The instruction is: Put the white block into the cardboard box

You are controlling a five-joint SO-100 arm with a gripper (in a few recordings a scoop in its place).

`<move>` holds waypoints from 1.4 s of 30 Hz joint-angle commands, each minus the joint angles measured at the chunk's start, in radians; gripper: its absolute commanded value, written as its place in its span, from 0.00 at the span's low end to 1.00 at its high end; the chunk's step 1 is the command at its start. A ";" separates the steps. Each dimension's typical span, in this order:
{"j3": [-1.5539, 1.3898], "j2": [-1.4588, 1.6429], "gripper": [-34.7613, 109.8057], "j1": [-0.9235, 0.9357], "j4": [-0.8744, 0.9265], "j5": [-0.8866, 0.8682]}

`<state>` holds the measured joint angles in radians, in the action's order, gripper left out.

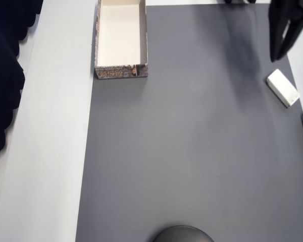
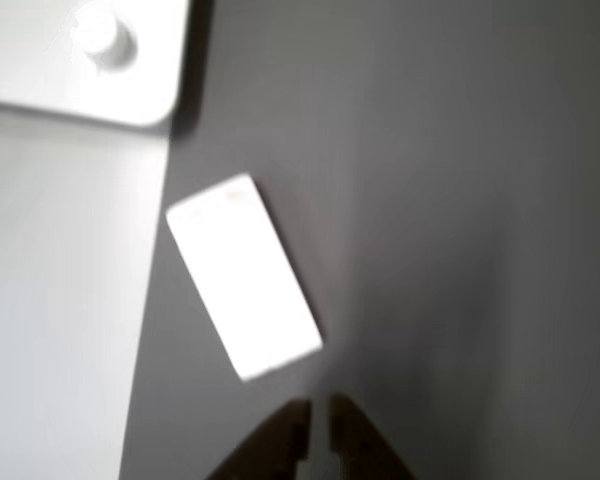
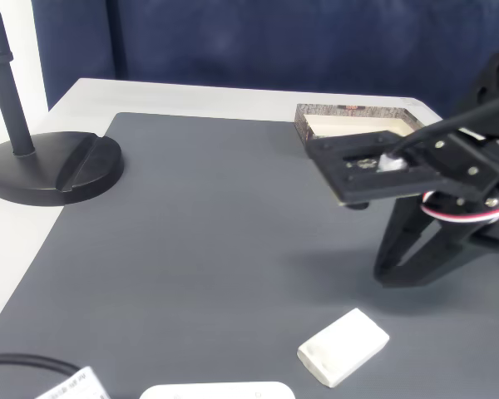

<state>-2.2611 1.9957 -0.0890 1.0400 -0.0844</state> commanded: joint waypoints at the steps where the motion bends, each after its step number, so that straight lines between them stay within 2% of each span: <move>1: 0.219 -0.112 0.23 -0.015 0.063 -0.014; 7: 0.442 -0.291 0.23 -0.035 0.210 -0.031; 12: 0.525 -0.376 0.23 -0.052 0.245 -0.072; 19: 0.552 -0.420 0.23 -0.069 0.281 -0.137; 25: 0.555 -0.439 0.23 -0.064 0.282 -0.336; 38: 0.563 -0.446 0.23 -0.064 0.282 -0.373; 42: 0.555 -0.448 0.28 -0.057 0.287 -0.373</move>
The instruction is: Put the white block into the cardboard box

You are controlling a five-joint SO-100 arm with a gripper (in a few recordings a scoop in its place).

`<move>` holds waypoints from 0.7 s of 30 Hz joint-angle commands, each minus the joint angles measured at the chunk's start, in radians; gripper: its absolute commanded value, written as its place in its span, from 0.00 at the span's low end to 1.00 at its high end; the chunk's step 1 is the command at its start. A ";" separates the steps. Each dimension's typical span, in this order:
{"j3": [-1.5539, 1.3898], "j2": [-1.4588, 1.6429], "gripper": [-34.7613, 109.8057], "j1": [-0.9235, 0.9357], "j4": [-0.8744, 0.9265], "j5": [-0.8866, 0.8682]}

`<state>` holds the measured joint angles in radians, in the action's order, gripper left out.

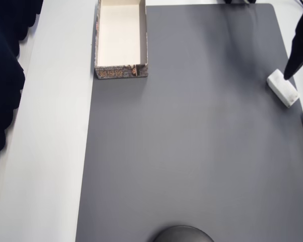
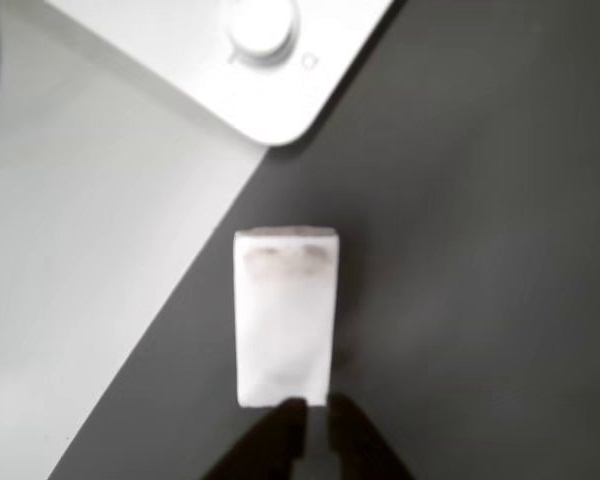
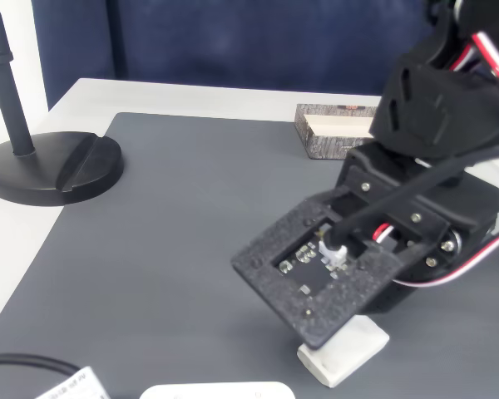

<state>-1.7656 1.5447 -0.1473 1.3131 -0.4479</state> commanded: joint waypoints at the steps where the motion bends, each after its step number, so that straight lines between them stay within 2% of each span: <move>1: 0.058 0.003 0.30 0.003 0.014 -0.009; 8: 0.048 0.003 0.36 0.021 0.014 -0.029; 21: 0.037 -0.021 0.41 0.057 0.012 -0.064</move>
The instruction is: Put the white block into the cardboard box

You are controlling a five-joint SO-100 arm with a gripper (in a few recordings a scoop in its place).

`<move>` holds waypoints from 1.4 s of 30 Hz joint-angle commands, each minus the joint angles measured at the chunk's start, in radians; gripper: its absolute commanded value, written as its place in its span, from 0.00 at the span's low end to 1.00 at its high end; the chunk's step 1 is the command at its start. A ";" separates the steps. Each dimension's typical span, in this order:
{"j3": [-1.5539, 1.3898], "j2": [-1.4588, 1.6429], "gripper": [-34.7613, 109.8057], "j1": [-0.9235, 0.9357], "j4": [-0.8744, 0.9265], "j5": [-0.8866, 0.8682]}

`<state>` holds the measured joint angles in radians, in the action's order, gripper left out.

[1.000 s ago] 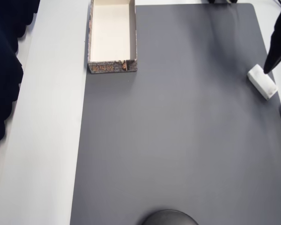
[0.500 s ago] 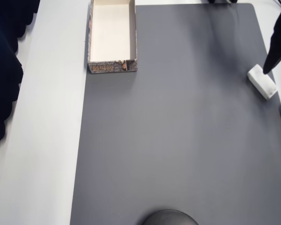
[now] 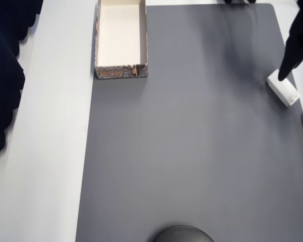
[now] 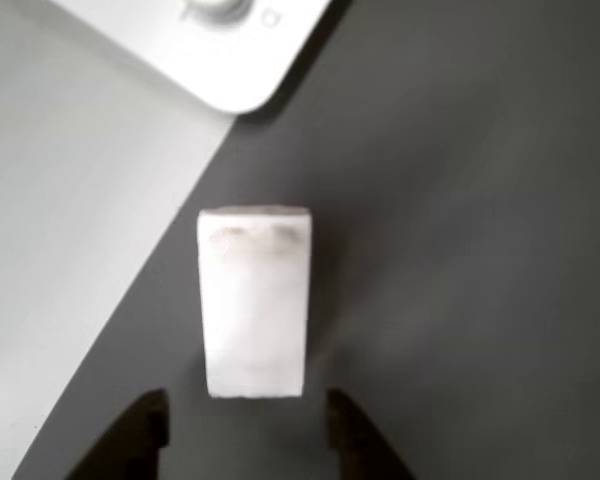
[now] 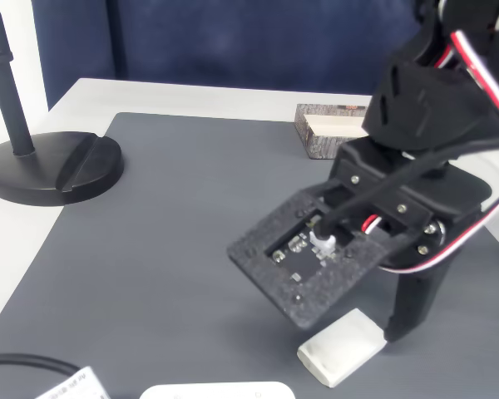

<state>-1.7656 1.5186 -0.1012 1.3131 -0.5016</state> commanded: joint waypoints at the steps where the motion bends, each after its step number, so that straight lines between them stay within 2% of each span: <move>1: 0.038 0.002 0.41 0.008 0.012 -0.011; 29: 0.092 -0.106 0.43 -0.012 -0.123 -0.083; 42: 0.095 -0.140 0.44 -0.015 -0.126 -0.086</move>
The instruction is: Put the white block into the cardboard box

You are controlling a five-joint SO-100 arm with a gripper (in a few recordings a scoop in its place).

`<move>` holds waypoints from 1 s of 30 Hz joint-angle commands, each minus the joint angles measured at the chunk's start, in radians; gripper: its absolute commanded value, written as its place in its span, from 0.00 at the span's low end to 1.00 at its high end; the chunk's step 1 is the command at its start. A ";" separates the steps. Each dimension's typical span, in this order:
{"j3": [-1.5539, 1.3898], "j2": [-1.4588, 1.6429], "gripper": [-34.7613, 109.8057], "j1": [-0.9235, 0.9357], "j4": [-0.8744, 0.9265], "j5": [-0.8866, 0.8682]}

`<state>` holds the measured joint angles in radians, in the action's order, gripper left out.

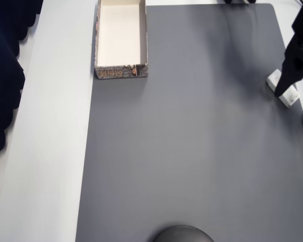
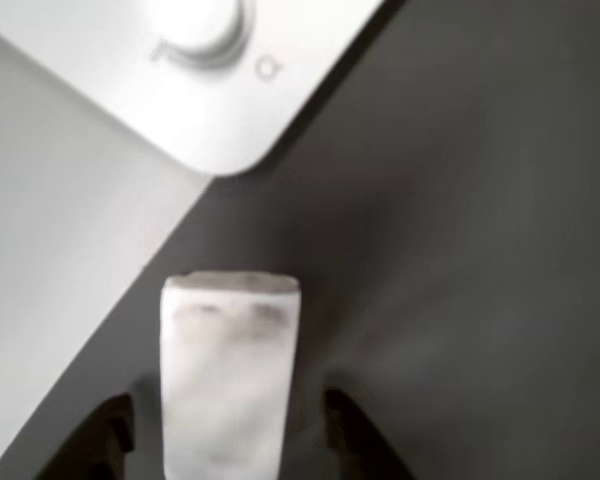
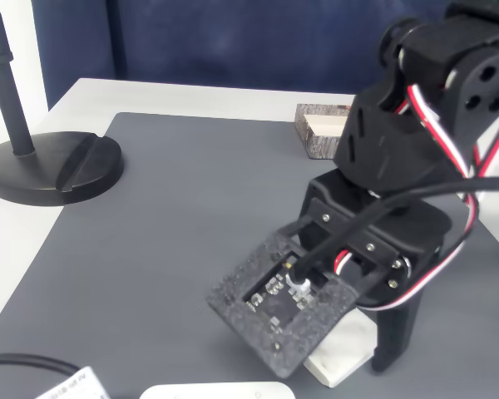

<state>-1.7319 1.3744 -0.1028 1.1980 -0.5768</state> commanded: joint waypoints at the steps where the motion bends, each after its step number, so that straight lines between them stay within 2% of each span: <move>1: 0.061 0.003 0.44 -0.015 -0.011 -0.011; 30: 0.063 -0.003 0.39 -0.018 -0.008 -0.011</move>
<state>-1.7319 1.3683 -0.1058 1.1980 -0.5768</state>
